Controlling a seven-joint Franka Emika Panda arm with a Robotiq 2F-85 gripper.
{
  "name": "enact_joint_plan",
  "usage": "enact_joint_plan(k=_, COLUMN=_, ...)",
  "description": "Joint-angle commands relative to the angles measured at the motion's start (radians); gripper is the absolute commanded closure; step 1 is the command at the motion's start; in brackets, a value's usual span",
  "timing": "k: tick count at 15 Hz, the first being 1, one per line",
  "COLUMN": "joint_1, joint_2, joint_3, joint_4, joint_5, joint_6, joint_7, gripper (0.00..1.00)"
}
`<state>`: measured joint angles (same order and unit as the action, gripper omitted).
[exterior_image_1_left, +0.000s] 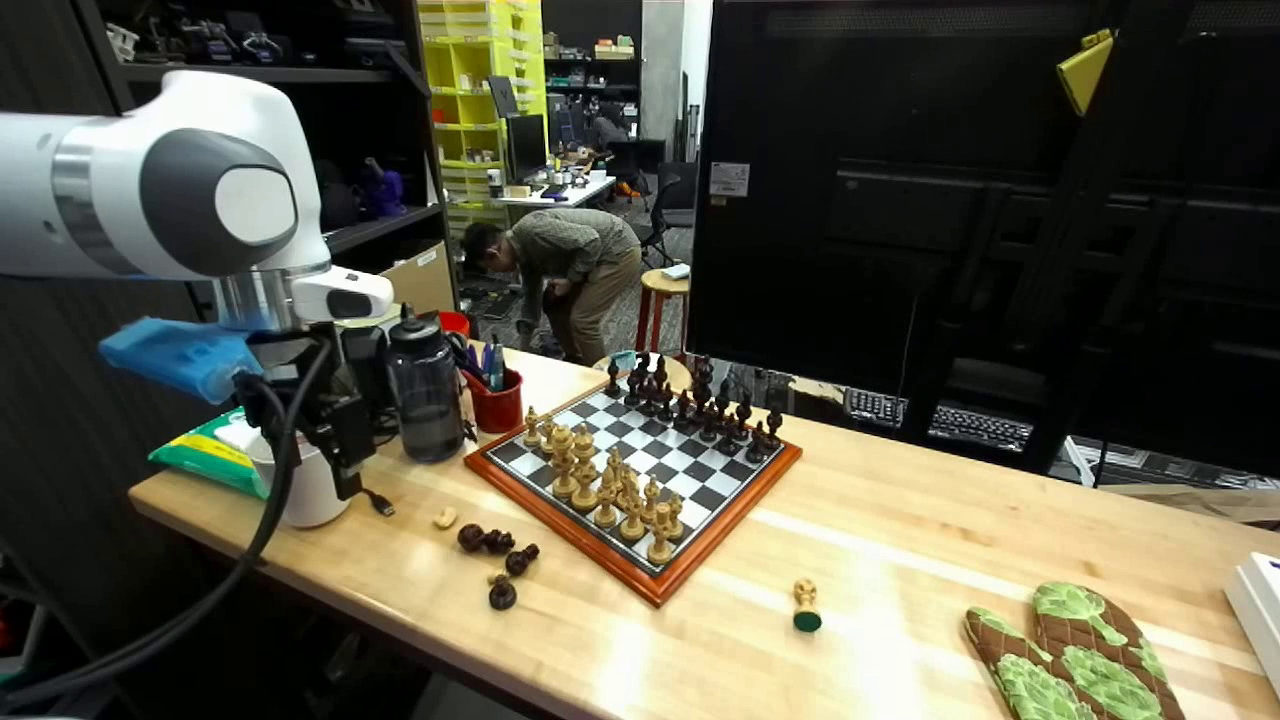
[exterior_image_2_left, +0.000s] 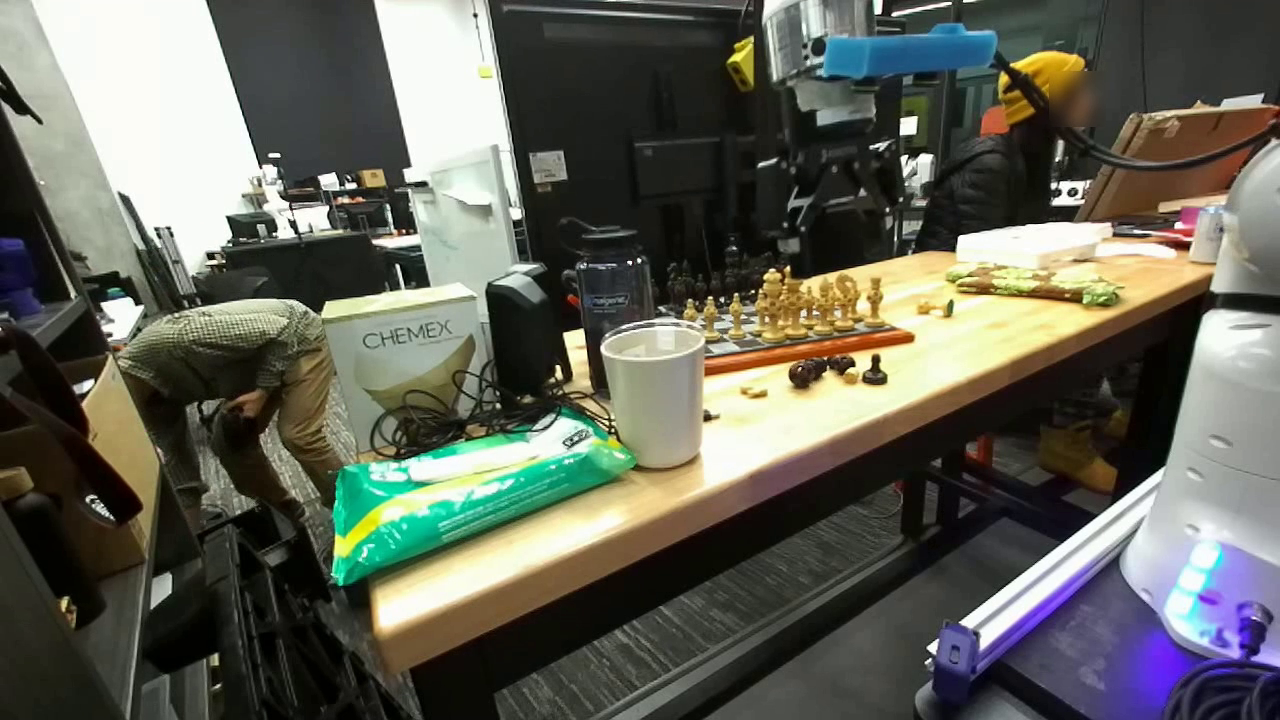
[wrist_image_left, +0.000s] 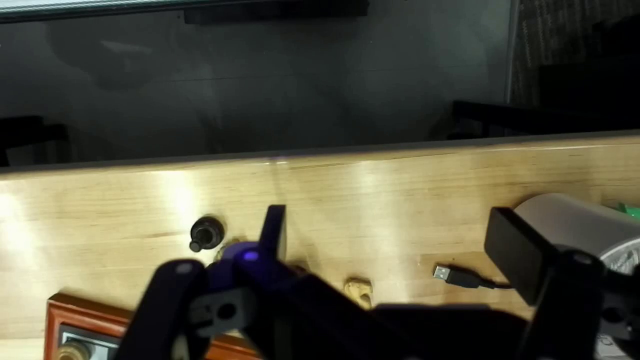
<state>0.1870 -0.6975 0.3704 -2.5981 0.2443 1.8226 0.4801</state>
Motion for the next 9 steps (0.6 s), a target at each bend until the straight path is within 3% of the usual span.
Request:
enact_joint_plan(k=1, joint_1=-0.016, joint_2=0.005, joint_3=-0.039, joint_4=-0.014, joint_5=-0.021, joint_6=-0.004, joint_7=-0.034, gripper=0.0)
enact_joint_plan(k=5, joint_1=-0.071, joint_2=-0.004, joint_3=-0.124, joint_4=-0.024, joint_5=-0.112, joint_6=0.0, joint_7=-0.126, gripper=0.0)
enact_joint_plan(k=9, joint_1=-0.132, joint_2=0.003, joint_3=-0.266, joint_4=-0.002, joint_5=-0.2, joint_6=0.039, joint_7=-0.318, gripper=0.0)
